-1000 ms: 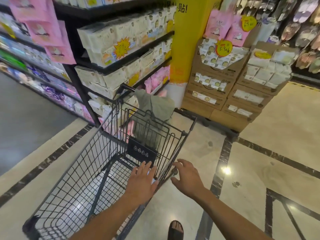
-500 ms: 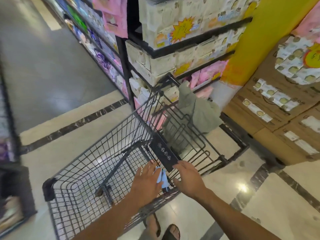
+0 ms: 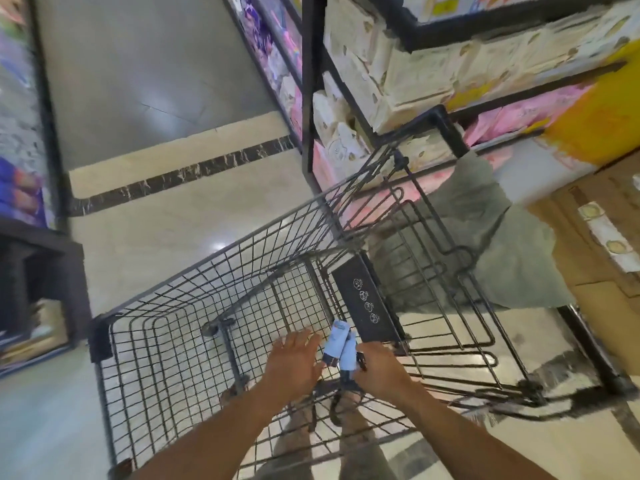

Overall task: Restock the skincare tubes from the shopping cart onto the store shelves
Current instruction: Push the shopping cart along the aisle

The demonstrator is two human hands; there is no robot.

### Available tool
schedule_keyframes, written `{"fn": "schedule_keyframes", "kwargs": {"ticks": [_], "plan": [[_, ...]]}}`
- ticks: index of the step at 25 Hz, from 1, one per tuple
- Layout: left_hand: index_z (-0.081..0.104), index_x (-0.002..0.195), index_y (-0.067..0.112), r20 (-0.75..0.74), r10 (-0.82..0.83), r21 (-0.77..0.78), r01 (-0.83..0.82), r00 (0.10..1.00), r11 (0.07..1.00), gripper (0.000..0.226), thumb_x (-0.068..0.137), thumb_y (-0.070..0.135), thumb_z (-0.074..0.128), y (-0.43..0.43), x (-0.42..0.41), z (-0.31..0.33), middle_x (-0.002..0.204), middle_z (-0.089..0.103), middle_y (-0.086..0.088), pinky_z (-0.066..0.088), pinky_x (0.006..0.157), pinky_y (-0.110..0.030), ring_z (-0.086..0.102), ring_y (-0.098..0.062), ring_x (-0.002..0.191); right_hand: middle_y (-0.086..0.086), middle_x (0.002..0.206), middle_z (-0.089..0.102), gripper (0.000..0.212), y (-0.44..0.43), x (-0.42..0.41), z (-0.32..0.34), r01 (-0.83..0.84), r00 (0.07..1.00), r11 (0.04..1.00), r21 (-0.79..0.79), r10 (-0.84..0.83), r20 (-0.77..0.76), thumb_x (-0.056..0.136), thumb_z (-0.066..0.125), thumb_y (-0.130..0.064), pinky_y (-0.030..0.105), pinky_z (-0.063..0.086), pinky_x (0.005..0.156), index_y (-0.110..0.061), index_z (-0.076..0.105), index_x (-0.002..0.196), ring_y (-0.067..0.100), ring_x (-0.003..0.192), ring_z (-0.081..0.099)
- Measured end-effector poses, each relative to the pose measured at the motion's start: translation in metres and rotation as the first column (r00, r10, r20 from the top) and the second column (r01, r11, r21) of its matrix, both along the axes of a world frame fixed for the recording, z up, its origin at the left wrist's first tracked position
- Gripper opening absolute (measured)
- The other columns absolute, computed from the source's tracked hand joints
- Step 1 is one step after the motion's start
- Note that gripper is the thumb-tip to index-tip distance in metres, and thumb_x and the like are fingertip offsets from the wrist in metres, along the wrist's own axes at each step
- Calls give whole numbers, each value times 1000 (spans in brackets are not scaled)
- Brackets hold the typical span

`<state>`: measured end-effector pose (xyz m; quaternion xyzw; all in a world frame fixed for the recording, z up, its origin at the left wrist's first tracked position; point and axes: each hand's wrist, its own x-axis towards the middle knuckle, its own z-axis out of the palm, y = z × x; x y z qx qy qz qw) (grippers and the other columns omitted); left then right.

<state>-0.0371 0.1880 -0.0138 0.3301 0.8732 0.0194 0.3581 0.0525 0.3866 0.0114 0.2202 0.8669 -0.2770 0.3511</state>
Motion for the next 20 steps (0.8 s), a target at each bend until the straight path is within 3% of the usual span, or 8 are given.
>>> {"fn": "schedule_keyframes", "kwargs": {"ticks": [3, 6, 8, 10, 14, 17, 20], "plan": [[24, 159, 23, 59, 74, -53, -71, 996, 996, 67, 102, 52, 42, 10, -2, -33, 163, 33, -5, 38, 114, -53, 35, -32, 148, 13, 98, 68, 25, 5, -5, -47, -21, 995, 999, -30, 24, 101, 78, 62, -24, 33, 47, 73, -10, 68, 97, 32, 93, 66], [43, 147, 20, 121, 205, -80, -197, 971, 977, 61, 95, 52, 51, 26, -2, -77, 140, 56, -6, 52, 94, -46, 58, -31, 124, 8, 102, 70, 35, 11, 3, -121, -74, 972, 994, -84, 91, 215, 72, 70, -24, 34, 55, 78, -14, 67, 105, 28, 93, 67], [53, 131, 24, 186, 288, -99, -274, 939, 957, 53, 90, 57, 49, 40, 4, -117, 120, 65, -3, 55, 88, -44, 65, -31, 110, 2, 106, 68, 46, 16, 20, -177, -75, 964, 991, -106, 100, 245, 68, 68, -39, 36, 57, 80, -23, 62, 111, 26, 97, 68], [54, 121, 24, 268, 346, -105, -330, 899, 938, 48, 88, 58, 47, 61, 5, -141, 112, 66, -2, 54, 88, -43, 67, -31, 106, 0, 114, 66, 51, 13, 18, -175, -45, 966, 992, -117, 73, 248, 70, 63, -47, 36, 57, 83, -28, 59, 117, 26, 103, 66], [53, 133, 12, 286, 406, -108, -392, 868, 914, 53, 95, 48, 61, 84, 3, -175, 122, 65, -8, 50, 89, -37, 64, -28, 109, 6, 122, 59, 42, 4, 6, -148, -37, 957, 997, -71, 55, 285, 84, 63, -33, 33, 49, 84, -17, 56, 122, 30, 114, 60], [54, 133, 18, 318, 500, -143, -481, 806, 865, 59, 87, 53, 65, 92, 5, -202, 119, 67, -5, 52, 86, -36, 66, -28, 109, 4, 121, 64, 48, 5, 16, -163, 33, 960, 998, -53, -17, 279, 78, 56, -36, 33, 53, 91, -20, 57, 123, 29, 115, 62], [53, 132, 22, 343, 542, -142, -528, 767, 837, 57, 84, 51, 67, 96, 0, -200, 118, 66, -2, 53, 86, -37, 66, -28, 108, 4, 122, 63, 51, 5, 21, -169, 48, 946, 997, -63, -25, 323, 78, 54, -37, 33, 51, 88, -19, 54, 126, 28, 114, 61]]}}
